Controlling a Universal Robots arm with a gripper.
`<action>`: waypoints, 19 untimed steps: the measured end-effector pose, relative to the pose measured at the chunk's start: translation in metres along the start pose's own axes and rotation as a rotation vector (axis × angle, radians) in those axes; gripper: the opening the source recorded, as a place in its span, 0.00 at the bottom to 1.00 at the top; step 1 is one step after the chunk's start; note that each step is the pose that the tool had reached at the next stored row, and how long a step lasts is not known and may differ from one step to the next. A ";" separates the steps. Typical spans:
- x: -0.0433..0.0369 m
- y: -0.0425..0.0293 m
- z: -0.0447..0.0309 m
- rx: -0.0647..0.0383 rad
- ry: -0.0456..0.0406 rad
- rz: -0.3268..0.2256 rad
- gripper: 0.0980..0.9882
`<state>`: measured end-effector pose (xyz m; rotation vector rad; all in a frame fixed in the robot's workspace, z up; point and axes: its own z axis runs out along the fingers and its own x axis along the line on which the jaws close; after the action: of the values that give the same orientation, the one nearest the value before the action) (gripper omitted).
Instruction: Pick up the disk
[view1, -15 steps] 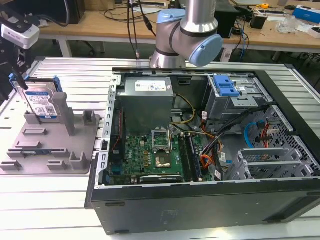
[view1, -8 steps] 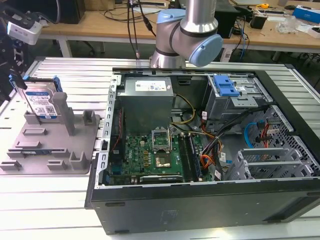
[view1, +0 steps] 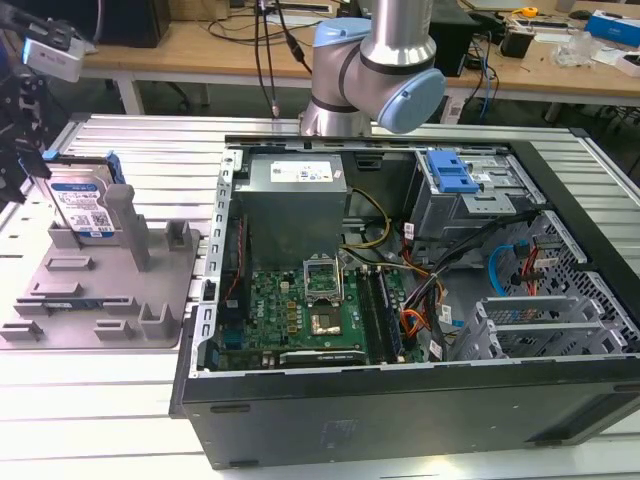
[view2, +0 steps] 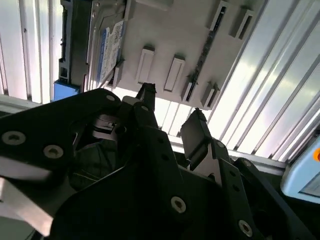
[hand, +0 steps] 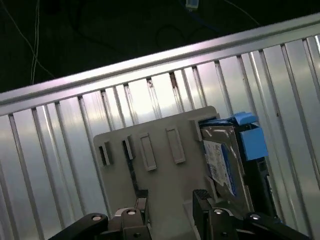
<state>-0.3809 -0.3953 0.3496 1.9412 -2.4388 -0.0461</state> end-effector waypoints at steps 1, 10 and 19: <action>0.0000 0.0000 0.0003 0.000 0.0014 -0.036 0.43; -0.0001 0.0000 0.0012 0.003 0.0158 -0.166 0.43; -0.0503 0.0115 0.0019 0.028 0.0255 -0.180 0.43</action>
<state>-0.3809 -0.3436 0.3480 2.1538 -2.2544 0.0099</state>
